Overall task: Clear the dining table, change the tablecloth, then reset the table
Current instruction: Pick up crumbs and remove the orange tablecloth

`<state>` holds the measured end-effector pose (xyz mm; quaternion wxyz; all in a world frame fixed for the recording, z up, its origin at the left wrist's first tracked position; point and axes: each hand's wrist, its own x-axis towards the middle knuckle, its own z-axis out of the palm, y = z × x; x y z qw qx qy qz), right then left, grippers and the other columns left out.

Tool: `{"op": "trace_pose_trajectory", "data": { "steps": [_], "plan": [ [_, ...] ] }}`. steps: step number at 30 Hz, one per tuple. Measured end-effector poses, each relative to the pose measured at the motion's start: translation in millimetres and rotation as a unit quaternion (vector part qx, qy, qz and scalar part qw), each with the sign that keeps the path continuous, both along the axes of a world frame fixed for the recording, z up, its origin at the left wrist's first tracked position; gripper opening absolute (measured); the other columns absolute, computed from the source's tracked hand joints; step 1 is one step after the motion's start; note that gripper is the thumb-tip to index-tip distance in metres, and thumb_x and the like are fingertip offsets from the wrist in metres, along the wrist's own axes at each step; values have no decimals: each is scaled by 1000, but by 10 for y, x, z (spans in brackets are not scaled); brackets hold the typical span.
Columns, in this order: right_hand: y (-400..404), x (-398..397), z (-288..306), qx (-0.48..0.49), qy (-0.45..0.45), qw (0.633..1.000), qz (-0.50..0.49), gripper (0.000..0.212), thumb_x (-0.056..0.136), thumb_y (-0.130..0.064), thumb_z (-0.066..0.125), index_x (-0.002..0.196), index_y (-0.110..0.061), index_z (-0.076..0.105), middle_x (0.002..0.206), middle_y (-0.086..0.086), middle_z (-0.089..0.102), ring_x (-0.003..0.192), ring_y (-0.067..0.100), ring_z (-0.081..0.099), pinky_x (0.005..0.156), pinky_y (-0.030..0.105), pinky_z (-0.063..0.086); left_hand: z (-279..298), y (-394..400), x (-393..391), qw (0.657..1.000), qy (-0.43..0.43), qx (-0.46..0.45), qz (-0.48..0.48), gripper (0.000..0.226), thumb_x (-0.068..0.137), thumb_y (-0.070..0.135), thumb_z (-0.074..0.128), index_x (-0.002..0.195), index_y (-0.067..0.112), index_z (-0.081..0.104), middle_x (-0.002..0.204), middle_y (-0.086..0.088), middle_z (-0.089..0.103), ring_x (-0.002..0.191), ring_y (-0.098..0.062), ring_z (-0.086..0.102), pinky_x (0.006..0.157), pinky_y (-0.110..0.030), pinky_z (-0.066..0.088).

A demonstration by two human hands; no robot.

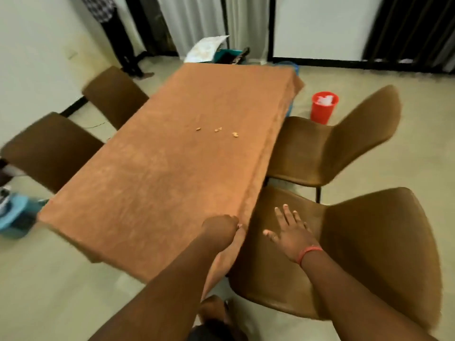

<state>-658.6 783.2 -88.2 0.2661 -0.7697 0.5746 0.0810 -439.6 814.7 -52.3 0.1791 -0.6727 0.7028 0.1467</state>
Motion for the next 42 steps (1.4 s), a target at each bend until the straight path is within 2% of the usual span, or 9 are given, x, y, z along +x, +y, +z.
{"op": "trace_pose_trajectory", "data": {
  "steps": [7, 15, 22, 26, 30, 34, 37, 40, 42],
  "plan": [
    [-266, 1104, 52, -7, -14, 992, 125, 85, 90, -75, 23, 157, -31, -7, 166, -2, -12, 153, 27, -3, 122, 55, 8, -133, 250, 970, 991, 16, -19, 135, 30, 106, 35, 38, 114, 16, 59, 114, -9, 64, 99, -34, 66, 77, -43, 55],
    [-489, 1988, -97, 8, 31, 992, 120, 92, 83, -82, 9, 157, -30, -7, 165, -1, -14, 153, 29, -6, 122, 53, 7, -349, -79, 1875, 991, 31, -3, 130, 34, 107, 36, 35, 120, 15, 58, 116, -8, 64, 99, -31, 66, 76, -40, 54],
    [-1012, 2304, -107, 11, 53, 994, 93, 81, 94, -70, 24, 157, -29, -6, 165, -1, -13, 153, 28, -4, 123, 48, 10, -528, -678, 2216, 993, 55, -16, 102, 34, 108, 36, 33, 121, 15, 56, 116, -7, 63, 101, -31, 65, 77, -40, 52],
    [-1786, 2265, -146, -16, 72, 994, 86, 76, 99, -53, 40, 158, -21, 5, 166, 7, 2, 150, 34, 13, 121, 44, 22, -699, -1118, 2246, 990, 82, -19, 117, 27, 106, 30, 36, 121, 17, 53, 117, -7, 61, 101, -31, 64, 81, -43, 54],
    [-2741, 2352, -234, -95, 68, 991, 71, 64, 99, -34, 50, 153, -15, 24, 150, 15, 32, 130, 35, 40, 109, 42, 38, -881, -1504, 2329, 983, 99, -47, 149, 27, 105, 31, 36, 124, 19, 51, 121, -5, 60, 104, -28, 63, 81, -41, 54],
    [-3674, 2606, -447, -140, 28, 989, 45, 54, 98, -25, 53, 148, -15, 35, 136, 17, 41, 119, 39, 46, 99, 42, 42, -1011, -1833, 2344, 979, 100, -100, 149, 27, 105, 31, 37, 126, 21, 50, 125, -2, 57, 106, -24, 61, 82, -40, 54],
    [-4008, 2736, -615, -170, 31, 984, 44, 41, 96, -10, 49, 137, -14, 48, 129, 17, 46, 115, 39, 46, 93, 42, 45, -1141, -1819, 2326, 968, 90, -177, 153, 23, 102, 32, 44, 119, 23, 58, 118, 2, 62, 97, -21, 64, 67, -32, 48],
    [-4073, 2766, -757, -220, 17, 973, 72, 33, 93, 1, 43, 120, -9, 57, 119, 14, 52, 109, 36, 47, 84, 38, 45, -1239, -1780, 2331, 963, 70, -215, 146, 8, 91, 32, 64, 94, 25, 66, 93, 5, 68, 69, -16, 65, 46, -26, 36],
    [-4094, 2764, -820, -238, -15, 968, 76, 29, 92, 1, 44, 113, -9, 60, 113, 13, 56, 105, 35, 48, 81, 38, 45, -1296, -1793, 2339, 959, 53, -247, 128, 7, 87, 31, 67, 85, 25, 66, 81, 7, 67, 58, -13, 61, 42, -22, 28]
  ]
}}
